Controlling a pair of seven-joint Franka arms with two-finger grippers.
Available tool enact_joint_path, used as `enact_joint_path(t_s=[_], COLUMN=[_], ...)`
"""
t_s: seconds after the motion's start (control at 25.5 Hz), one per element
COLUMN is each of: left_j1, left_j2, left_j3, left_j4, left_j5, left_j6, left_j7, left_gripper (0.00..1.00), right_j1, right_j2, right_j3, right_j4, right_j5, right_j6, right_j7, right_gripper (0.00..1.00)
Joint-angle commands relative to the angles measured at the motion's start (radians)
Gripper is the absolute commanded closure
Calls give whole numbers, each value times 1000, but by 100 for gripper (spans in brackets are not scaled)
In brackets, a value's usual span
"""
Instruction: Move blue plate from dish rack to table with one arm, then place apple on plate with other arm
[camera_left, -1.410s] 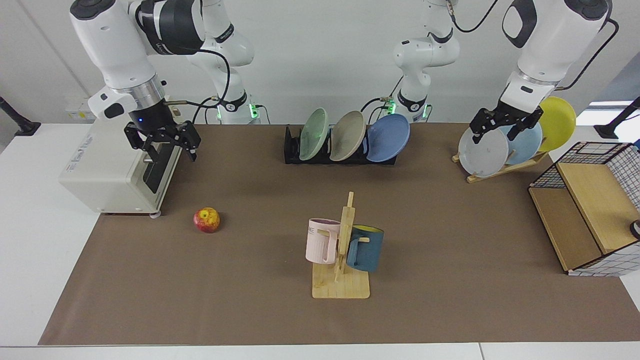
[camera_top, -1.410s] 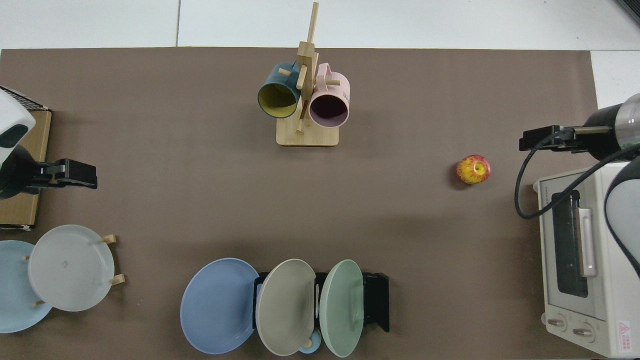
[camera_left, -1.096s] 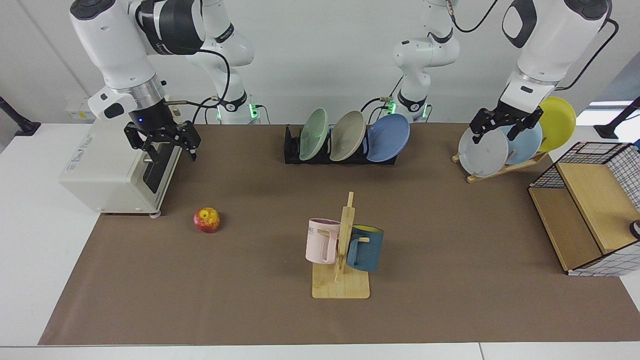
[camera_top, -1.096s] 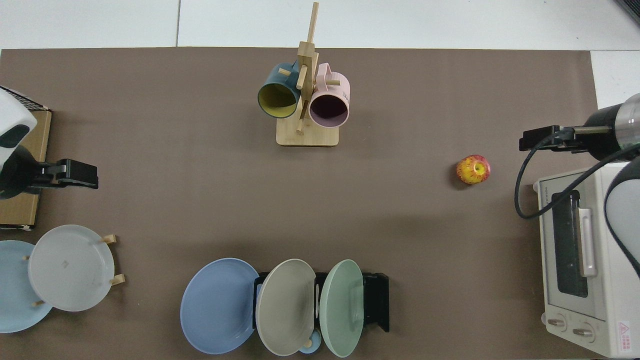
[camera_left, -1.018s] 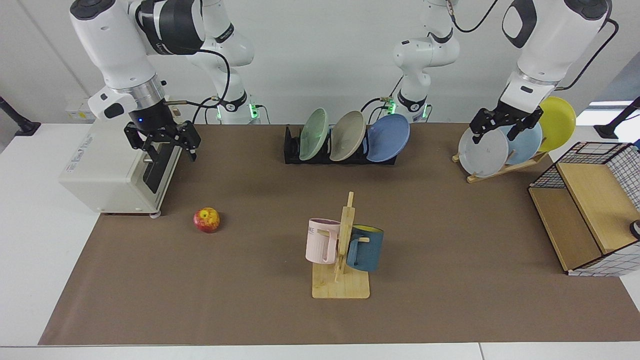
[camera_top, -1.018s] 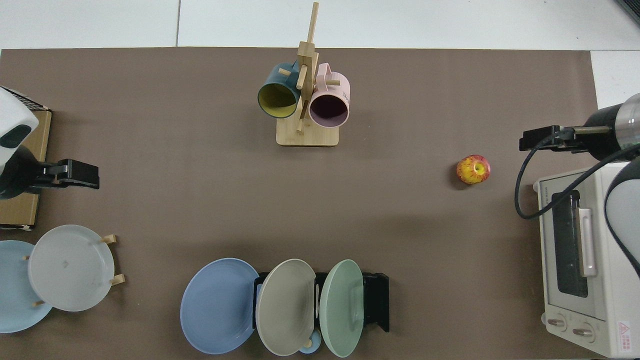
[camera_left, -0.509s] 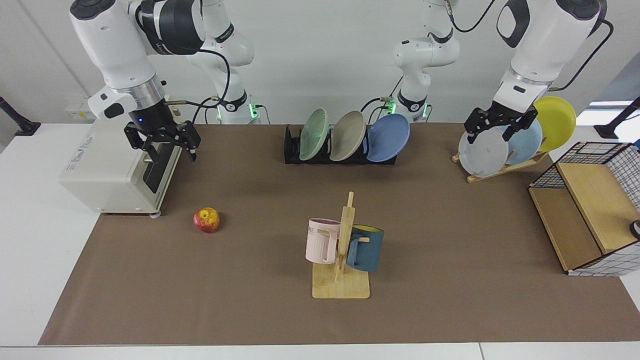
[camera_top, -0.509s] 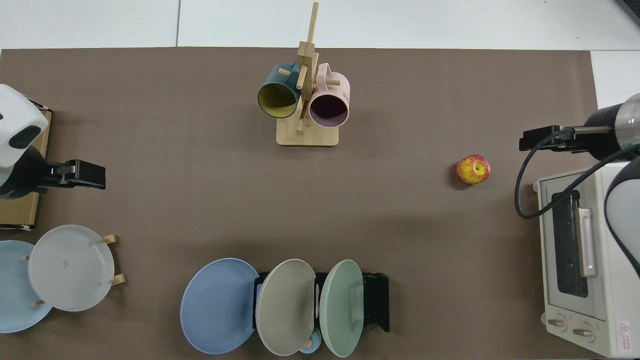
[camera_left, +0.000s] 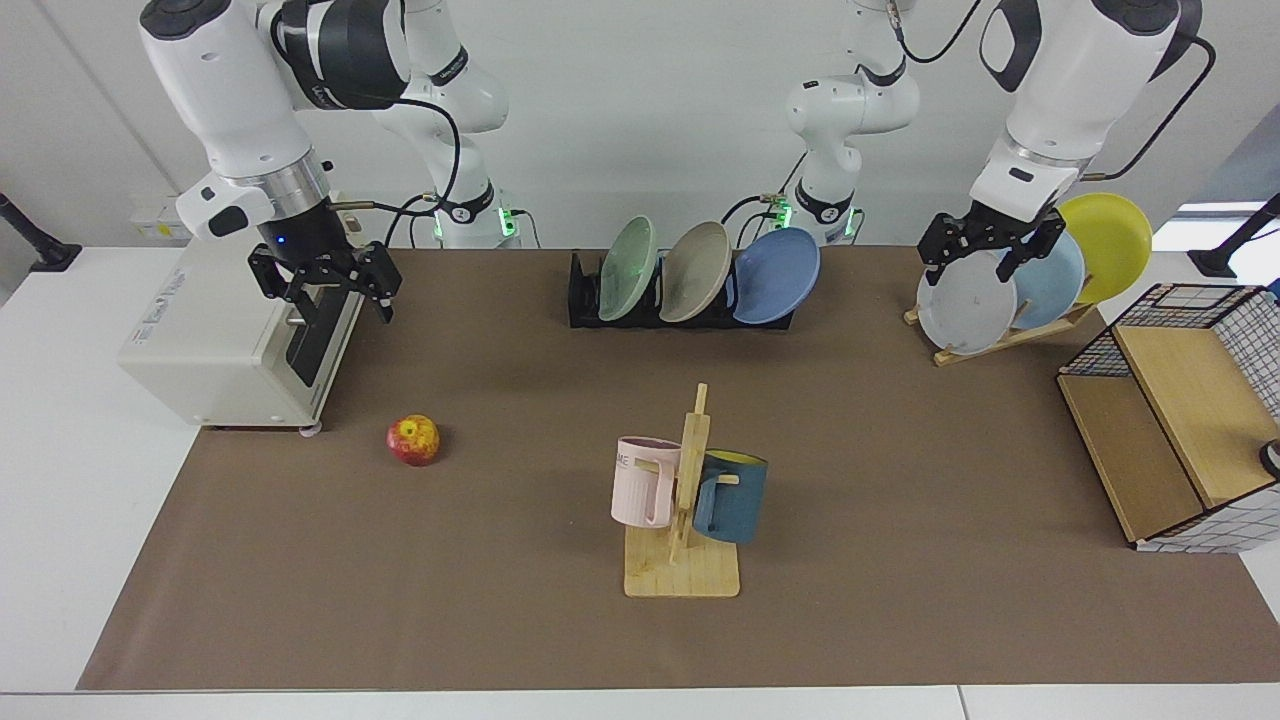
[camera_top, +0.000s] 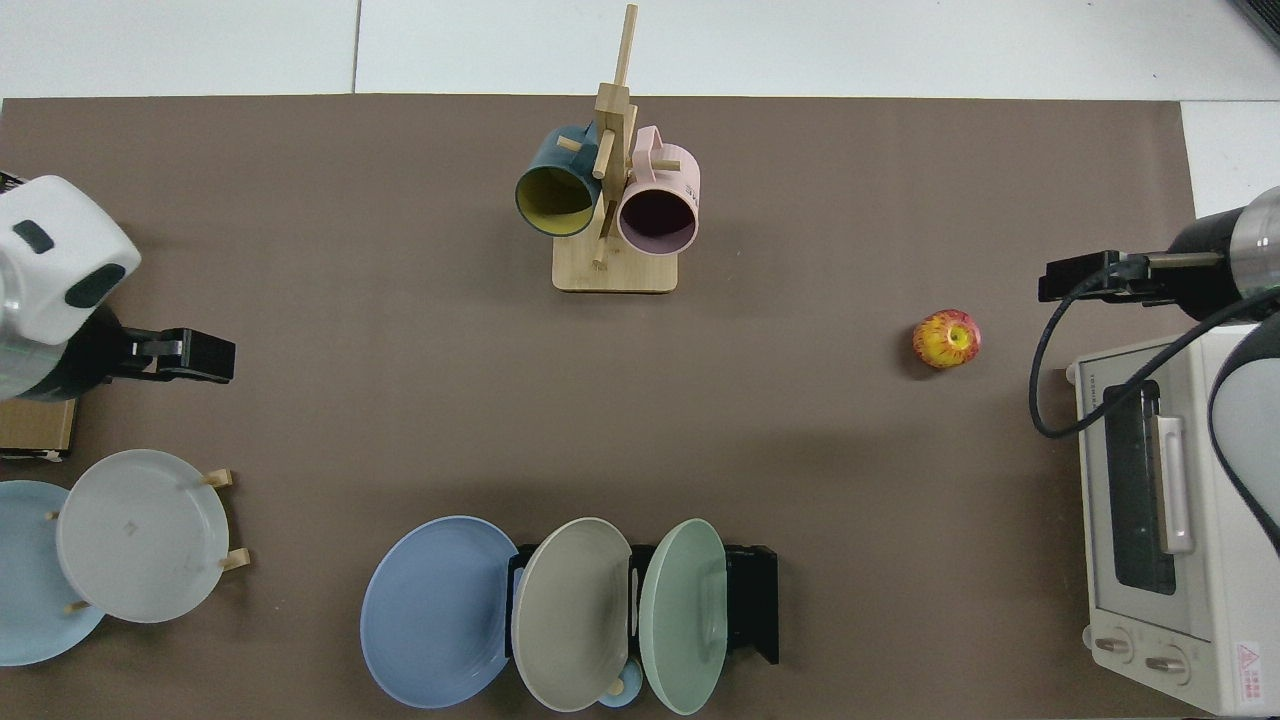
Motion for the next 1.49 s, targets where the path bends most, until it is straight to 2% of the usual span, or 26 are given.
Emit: enact_joint_path(t_s=[0.0, 0.2, 0.27, 0.35, 0.63, 0.67, 0.74, 0.98, 1.1, 1.45], left_j1=[-31, -33, -33, -36, -50, -48, -48, -65, -54, -74], left_j2=[-135, -353, -412, -450, -450, -449, -450, -430, -404, -373], left_j3=[-88, -219, -285, -303, -325, -352, -357, -369, -385, -388], left_j4=[-185, -468, -573, -624, -683, -708, -743, -780, -820, -863], left_j5=[124, 133, 132, 113, 118, 116, 112, 92, 92, 66], left_j6=[68, 101, 143, 171, 200, 235, 298, 328, 406, 409], left_j7=[-50, -170, -234, -264, -316, -353, -393, -414, -423, -384], left_gripper=[3, 7, 7, 7, 8, 8, 8, 9, 9, 8], right_j1=[-9, -8, -9, -8, -8, -9, -8, -9, -8, -9], right_j2=[-5, -5, -5, -5, -5, -5, -5, -5, -5, -5], right_j3=[8, 10, 8, 8, 8, 8, 8, 8, 8, 8], right_j4=[1, 1, 1, 1, 1, 1, 1, 1, 1, 1], right_j5=[2, 2, 2, 2, 2, 2, 2, 2, 2, 2], right_j6=[-3, -4, -2, -2, -3, -2, -2, -3, -2, -3], right_j7=[22, 22, 22, 22, 22, 22, 22, 22, 22, 22], right_gripper=[0, 0, 0, 0, 0, 0, 0, 0, 0, 0])
